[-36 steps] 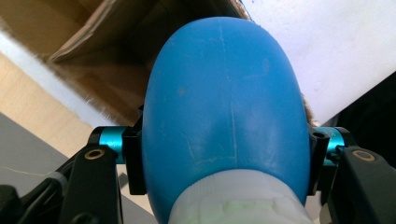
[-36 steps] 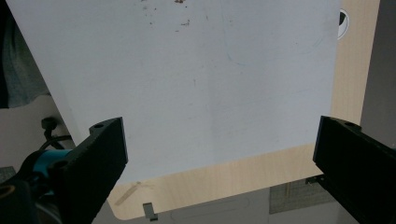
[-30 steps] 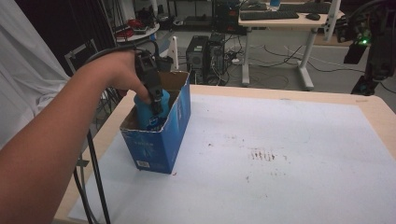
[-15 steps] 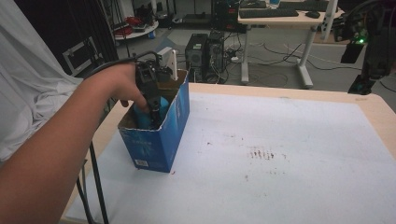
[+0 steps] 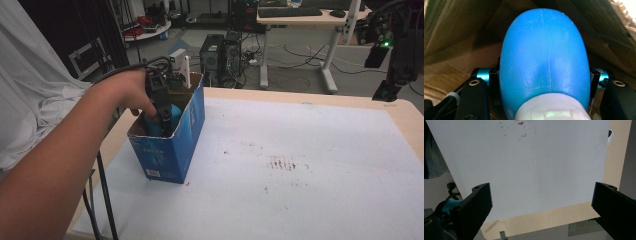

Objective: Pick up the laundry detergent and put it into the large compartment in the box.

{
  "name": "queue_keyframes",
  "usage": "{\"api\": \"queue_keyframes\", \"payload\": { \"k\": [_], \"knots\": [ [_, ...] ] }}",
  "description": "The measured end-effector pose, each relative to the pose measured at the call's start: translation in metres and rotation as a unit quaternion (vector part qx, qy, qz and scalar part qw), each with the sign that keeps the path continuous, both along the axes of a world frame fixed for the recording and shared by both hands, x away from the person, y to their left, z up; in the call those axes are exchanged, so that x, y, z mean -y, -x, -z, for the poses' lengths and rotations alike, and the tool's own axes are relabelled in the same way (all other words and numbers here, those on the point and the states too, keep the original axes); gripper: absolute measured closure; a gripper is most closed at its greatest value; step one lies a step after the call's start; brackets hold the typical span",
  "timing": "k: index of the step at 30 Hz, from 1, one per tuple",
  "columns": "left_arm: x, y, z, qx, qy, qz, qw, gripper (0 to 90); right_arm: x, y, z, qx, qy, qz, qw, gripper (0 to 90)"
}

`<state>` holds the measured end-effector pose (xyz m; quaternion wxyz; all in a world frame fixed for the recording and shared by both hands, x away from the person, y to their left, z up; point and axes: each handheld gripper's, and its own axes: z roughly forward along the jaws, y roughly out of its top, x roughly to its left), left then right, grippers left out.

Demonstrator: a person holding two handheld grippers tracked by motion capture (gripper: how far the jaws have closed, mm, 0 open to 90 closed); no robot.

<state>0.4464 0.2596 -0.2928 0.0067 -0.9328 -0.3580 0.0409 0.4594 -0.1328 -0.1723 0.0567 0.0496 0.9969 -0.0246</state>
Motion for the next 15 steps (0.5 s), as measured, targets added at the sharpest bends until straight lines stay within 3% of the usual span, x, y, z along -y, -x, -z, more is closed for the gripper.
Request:
{"api": "queue_keyframes", "payload": {
  "k": [12, 15],
  "knots": [
    [0.0041, -0.0005, -0.0014, -0.002, -0.007, 0.004, 1.0, 33.1, 0.0025, 0.001, -0.0028, 0.0, -0.004, 0.007, 1.0, 2.2],
    [0.0057, -0.001, -0.0042, 0.007, -0.009, 0.002, 0.9999, 30.0, 0.0055, 0.002, -0.0036, 0.001, -0.002, 0.012, 0.9999, 2.1]
  ]
}}
